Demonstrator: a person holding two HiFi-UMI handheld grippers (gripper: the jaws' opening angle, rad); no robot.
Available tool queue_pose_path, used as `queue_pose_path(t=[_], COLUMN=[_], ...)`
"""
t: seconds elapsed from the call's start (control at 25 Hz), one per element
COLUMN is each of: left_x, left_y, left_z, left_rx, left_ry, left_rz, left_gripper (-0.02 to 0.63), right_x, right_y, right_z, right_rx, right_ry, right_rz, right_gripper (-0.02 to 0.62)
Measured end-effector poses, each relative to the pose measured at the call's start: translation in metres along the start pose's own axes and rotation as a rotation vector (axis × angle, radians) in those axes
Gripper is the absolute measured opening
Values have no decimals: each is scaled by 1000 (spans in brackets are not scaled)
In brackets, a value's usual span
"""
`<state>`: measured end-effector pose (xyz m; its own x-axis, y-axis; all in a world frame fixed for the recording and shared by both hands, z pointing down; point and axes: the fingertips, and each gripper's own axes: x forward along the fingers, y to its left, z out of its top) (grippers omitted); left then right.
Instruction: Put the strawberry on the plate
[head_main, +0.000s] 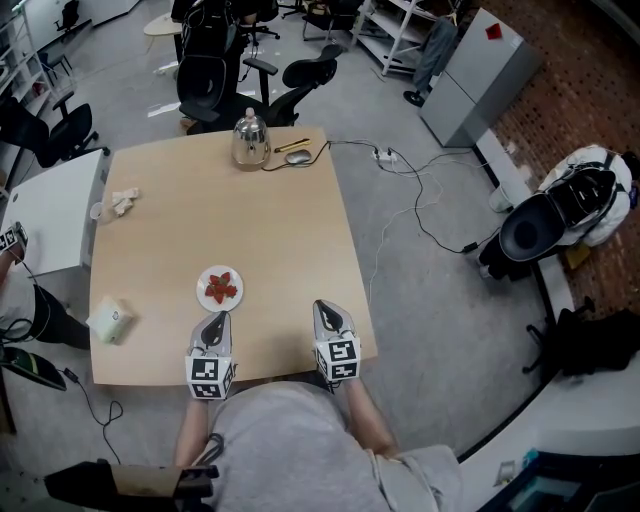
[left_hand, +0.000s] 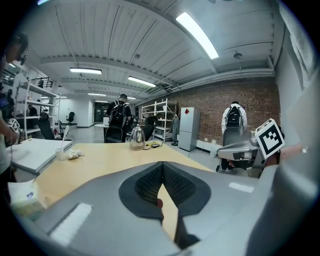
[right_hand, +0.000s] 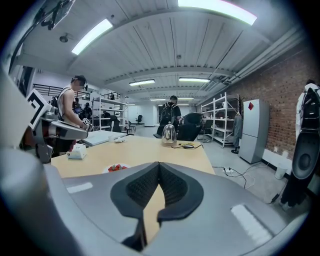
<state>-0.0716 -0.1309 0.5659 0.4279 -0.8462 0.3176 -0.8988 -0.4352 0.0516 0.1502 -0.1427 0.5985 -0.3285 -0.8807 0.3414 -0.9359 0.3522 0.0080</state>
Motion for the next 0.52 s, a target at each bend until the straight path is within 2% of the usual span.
queue_pose_path(t=[0.52], left_x=[3], left_y=[-6], left_z=[4], left_rx=[0], left_ry=[5], left_rz=[1], left_gripper=[20], right_x=[0], right_y=[-6], right_z=[2], right_rx=[6], right_ry=[3], right_rz=[7], right_gripper=[7])
